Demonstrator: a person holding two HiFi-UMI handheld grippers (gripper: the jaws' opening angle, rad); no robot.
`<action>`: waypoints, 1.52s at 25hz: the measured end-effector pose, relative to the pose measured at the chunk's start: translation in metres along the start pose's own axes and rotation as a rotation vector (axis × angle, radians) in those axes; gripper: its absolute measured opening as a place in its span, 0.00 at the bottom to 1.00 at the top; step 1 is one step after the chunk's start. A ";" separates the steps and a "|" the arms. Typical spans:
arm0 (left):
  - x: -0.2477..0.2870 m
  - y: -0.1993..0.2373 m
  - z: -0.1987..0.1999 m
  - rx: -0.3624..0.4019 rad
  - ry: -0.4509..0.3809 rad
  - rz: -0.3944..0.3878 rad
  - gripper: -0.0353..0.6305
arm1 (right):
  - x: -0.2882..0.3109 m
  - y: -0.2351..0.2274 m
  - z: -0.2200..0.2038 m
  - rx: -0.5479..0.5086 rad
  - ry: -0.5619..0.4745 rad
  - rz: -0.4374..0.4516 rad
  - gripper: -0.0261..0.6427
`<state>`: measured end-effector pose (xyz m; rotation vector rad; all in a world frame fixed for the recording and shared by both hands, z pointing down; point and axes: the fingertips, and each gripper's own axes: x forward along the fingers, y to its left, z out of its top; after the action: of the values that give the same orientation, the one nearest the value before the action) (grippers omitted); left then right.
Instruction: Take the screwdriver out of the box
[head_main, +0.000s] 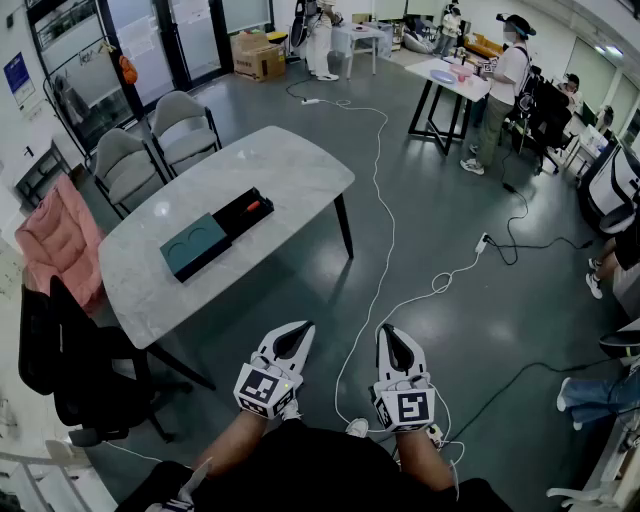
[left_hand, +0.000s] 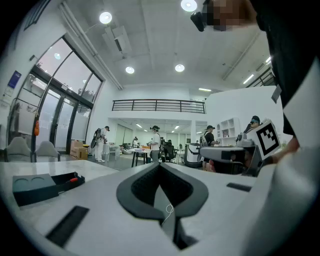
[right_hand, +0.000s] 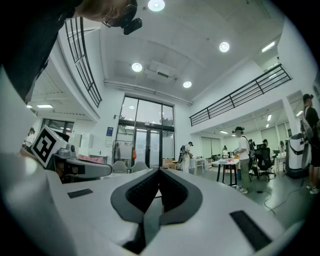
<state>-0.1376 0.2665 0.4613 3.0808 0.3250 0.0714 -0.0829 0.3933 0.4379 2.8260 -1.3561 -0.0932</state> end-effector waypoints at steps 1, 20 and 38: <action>-0.002 0.004 -0.001 0.002 0.000 0.001 0.06 | 0.003 0.003 -0.001 0.002 -0.001 -0.002 0.07; -0.032 0.102 -0.005 -0.006 -0.016 0.066 0.06 | 0.073 0.066 0.004 0.044 -0.048 0.062 0.07; -0.060 0.166 -0.002 -0.011 -0.037 0.091 0.06 | 0.121 0.117 -0.004 0.006 -0.014 0.060 0.07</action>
<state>-0.1619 0.0915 0.4690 3.0802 0.1823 0.0199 -0.0982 0.2257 0.4391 2.7922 -1.4450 -0.1089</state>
